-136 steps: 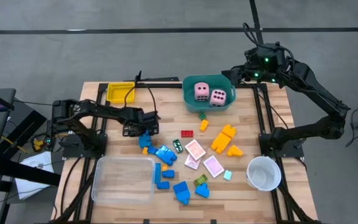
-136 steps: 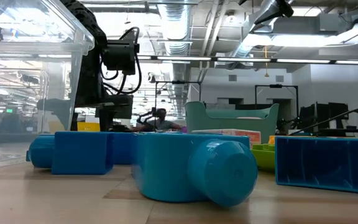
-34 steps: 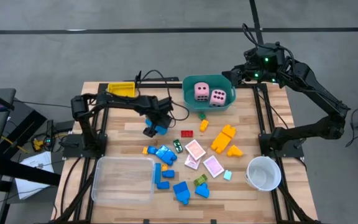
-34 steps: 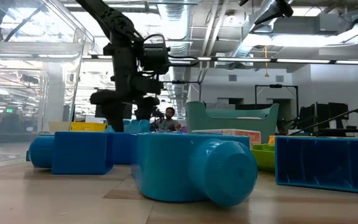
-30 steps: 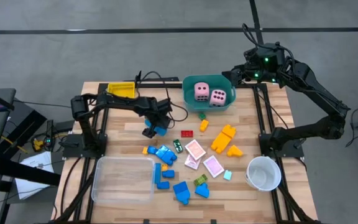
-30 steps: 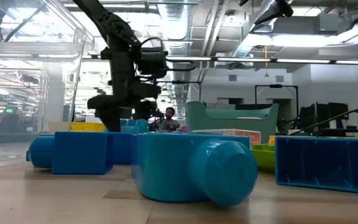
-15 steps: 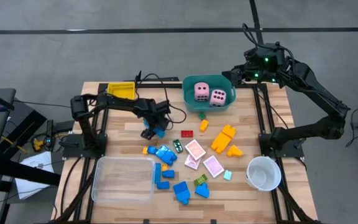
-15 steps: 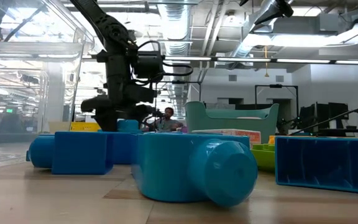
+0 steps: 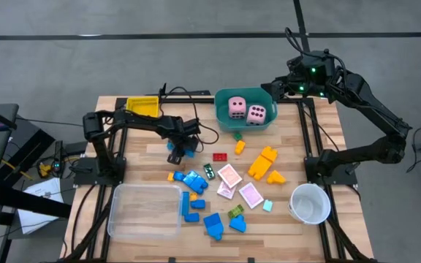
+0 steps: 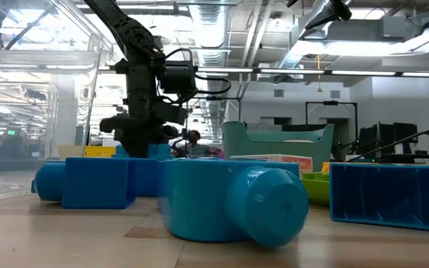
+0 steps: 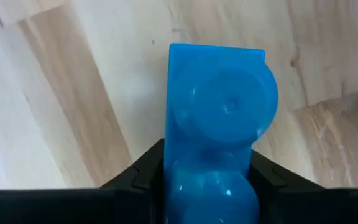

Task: Pick & Place Toys
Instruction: Put the blue game piece into the transparent bin

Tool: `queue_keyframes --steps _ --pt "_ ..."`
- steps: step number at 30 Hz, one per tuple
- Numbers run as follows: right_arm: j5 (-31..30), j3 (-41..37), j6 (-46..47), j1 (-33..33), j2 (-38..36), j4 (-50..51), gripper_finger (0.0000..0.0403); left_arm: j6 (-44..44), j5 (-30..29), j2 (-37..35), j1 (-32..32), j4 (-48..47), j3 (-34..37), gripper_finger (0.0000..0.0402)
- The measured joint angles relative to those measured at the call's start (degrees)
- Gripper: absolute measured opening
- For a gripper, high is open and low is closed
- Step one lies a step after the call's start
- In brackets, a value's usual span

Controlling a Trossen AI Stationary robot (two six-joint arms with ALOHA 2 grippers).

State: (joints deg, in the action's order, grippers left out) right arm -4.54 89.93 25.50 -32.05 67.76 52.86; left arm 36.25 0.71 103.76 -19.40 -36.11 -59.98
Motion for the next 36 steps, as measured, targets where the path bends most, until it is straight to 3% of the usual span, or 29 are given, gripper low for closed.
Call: queue_keyframes --steps 11,20,29,36 --pt "0.0 0.0 0.0 0.0 0.0 0.0 0.0386 -9.7 -2.8 -10.5 0.0 -1.5 0.0 0.0124" --pt "0.0 0.0 -0.2 0.0 0.0 -0.2 0.0386 -22.6 -1.7 -24.0 1.9 -11.0 0.0 0.0124" --pt "0.0 0.0 0.0 0.0 0.0 -0.2 0.0386 -39.5 -1.6 -34.0 11.8 -17.3 0.0 0.0124" --pt "0.4 0.0 0.9 0.2 0.0 -0.1 0.0386 -50.4 -1.4 -35.2 25.1 -24.6 -4.8 0.0124"
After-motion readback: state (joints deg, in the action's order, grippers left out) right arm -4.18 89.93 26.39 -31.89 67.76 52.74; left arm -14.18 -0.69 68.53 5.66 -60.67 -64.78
